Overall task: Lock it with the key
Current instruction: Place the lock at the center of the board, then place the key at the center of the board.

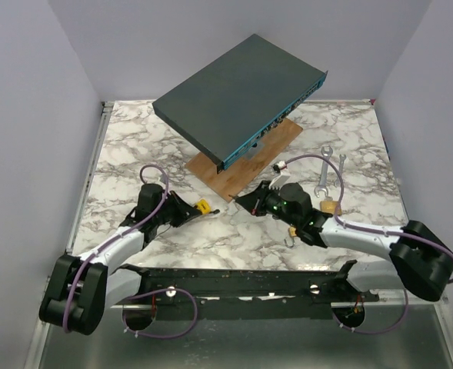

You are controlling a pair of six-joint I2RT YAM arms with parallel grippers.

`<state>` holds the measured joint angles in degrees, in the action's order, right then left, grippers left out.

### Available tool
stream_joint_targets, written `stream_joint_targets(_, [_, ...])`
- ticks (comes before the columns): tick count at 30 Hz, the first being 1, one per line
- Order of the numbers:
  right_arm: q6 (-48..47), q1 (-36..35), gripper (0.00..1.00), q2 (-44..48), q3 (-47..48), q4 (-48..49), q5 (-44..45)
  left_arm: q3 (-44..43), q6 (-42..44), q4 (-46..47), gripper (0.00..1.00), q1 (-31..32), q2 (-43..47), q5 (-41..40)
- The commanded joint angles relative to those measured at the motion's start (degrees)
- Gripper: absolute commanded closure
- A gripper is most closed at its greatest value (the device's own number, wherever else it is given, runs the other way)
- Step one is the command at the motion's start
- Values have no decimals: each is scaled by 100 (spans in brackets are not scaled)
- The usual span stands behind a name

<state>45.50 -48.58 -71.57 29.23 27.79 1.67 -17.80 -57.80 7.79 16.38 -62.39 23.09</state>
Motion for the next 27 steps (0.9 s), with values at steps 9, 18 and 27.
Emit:
stream_joint_targets(9, [356,89,99,-1544,534,1377,-687,-174,384,-770,51,-376,-211,-591])
stream_joint_targets(18, [340,89,99,-2328,906,1429,-879,-585,455,-1831,37,-381,517,-1423])
stream_joint_targets(27, [355,68,99,-3165,1559,1144,-1095,-1026,737,-2749,21,-295,1345,-1887])
